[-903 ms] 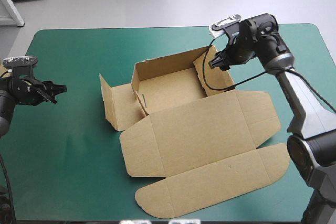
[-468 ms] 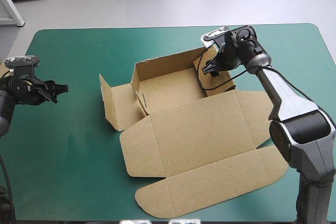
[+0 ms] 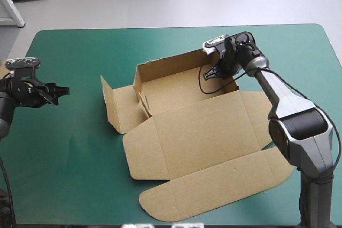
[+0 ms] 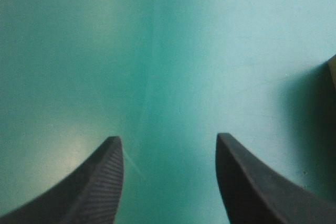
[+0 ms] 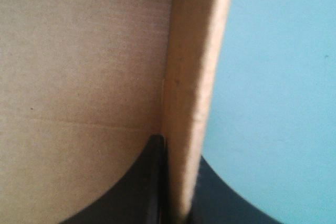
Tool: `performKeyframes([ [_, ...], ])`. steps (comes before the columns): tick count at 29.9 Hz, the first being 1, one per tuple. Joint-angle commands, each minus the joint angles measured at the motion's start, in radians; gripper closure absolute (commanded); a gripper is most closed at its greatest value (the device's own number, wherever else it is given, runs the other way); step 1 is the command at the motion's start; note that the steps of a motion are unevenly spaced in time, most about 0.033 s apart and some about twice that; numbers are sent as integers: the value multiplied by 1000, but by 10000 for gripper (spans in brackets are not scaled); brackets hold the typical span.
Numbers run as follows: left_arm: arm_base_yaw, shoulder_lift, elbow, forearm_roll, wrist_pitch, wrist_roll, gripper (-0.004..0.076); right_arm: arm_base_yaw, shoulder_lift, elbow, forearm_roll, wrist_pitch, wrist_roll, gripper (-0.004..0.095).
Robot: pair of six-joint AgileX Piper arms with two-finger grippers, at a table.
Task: Fold the box
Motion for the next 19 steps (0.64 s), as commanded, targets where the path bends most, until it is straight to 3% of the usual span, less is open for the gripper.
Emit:
performKeyframes([
  [1, 2, -35, -25, -12, -41, 1, 339, -1, -61, -23, -37, -26, -14, 925],
  [9, 2, -33, -25, -18, -42, 1, 339, -111, -161, -23, 81, -21, -17, 925],
  [14, 2, -4, -25, -94, -54, 41, 339, -224, -257, -23, 303, 7, -125, 925],
  [19, 4, 50, -25, -287, -60, 149, 339, -308, -350, -23, 456, 3, -197, 925],
])
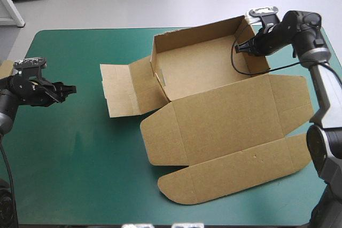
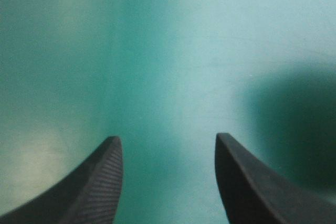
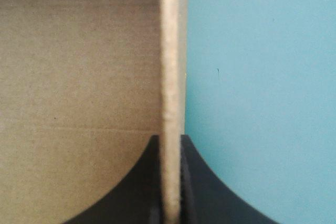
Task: Fold the box
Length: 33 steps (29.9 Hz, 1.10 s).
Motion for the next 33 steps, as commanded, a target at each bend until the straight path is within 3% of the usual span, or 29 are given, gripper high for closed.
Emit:
performKeyframes([
  [1, 4, 7, -25, -173, -51, 96, 339, -56, -125, -26, 170, -31, -66, 925],
  [8, 4, 106, -25, -590, -21, 392, 339, -113, -193, -26, 342, -25, -126, 925],
  [11, 4, 145, -25, -830, 48, 577, 340, -113, -195, -26, 364, -9, -126, 925],
  [17, -6, 214, -25, -1231, 236, 779, 339, -111, -177, -24, 404, -11, -128, 925],
  [30, -122, 258, -25, -1589, 547, 860, 339, -111, -90, -24, 400, -20, -128, 925],
  [33, -138, 256, -46, -1618, 545, 855, 339, -111, -66, -24, 395, -16, -130, 925],
])
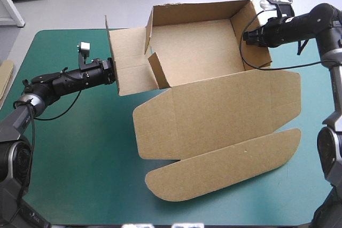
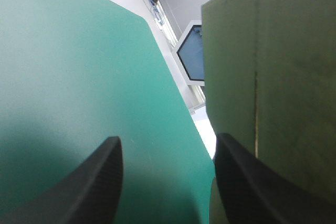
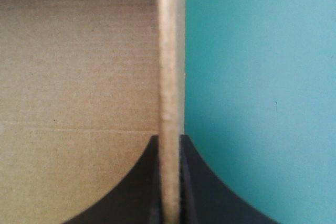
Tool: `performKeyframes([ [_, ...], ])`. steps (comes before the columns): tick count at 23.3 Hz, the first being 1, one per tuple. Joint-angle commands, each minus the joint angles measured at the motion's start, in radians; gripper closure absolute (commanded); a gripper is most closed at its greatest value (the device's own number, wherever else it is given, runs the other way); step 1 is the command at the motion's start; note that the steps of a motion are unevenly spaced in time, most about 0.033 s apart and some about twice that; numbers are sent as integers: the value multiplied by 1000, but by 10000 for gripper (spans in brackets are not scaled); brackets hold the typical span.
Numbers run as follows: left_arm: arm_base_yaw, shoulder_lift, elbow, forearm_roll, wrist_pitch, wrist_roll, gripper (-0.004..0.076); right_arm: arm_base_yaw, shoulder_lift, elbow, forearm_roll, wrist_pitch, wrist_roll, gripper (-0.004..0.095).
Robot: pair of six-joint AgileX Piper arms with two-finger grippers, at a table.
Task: Fold the box
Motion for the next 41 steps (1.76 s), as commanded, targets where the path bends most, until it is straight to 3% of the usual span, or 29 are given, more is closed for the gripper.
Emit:
performKeyframes([
  [1, -23, -49, -51, -182, 128, 8, 339, -6, -28, -26, 55, -41, 3, 925],
  [8, -42, -49, -124, -188, 128, -28, 335, 13, 9, -26, -41, -51, 25, 923],
  [18, -154, -49, -246, -177, 123, -75, 327, 34, 11, -26, -87, -89, 68, 923],
  [23, -228, -49, -322, 95, -41, -210, 328, 48, 12, -26, -93, -87, 93, 923],
  [28, -262, -47, -390, 364, -192, -375, 328, 127, 14, -26, -235, -85, 179, 923],
  [33, -262, -44, -443, 593, -242, -528, 328, 188, 14, -26, -276, -95, 248, 923],
  [41, -262, -7, -540, 883, -192, -733, 330, 243, 20, -26, -292, -130, 331, 923],
])
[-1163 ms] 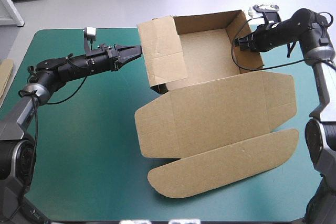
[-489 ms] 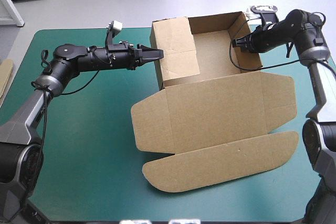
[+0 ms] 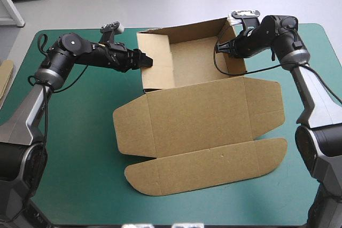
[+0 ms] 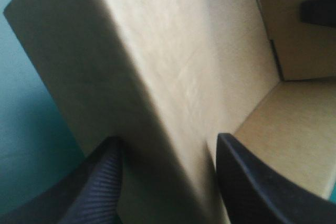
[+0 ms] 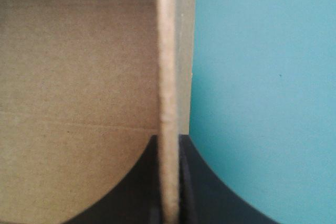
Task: Fold the box
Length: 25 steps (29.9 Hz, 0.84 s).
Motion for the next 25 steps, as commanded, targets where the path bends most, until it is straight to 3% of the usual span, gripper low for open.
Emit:
performKeyframes([
  [1, -9, -35, -61, 43, -12, -62, 330, 19, -52, -29, 63, -44, 31, 923],
  [10, -84, -21, -107, 407, 28, -246, 335, 41, -20, -29, 51, -28, 54, 918],
  [14, -139, 10, -174, 558, 114, -318, 345, 64, -8, -29, 43, -37, 76, 906],
  [18, -180, 61, -246, 617, 201, -340, 385, 94, 3, -29, -4, -54, 119, 907],
  [22, -187, 84, -258, 646, 203, -358, 435, 100, 6, -29, -13, -50, 126, 907],
  [25, -187, 96, -258, 655, 201, -368, 528, 100, 6, -29, -35, -50, 140, 907],
])
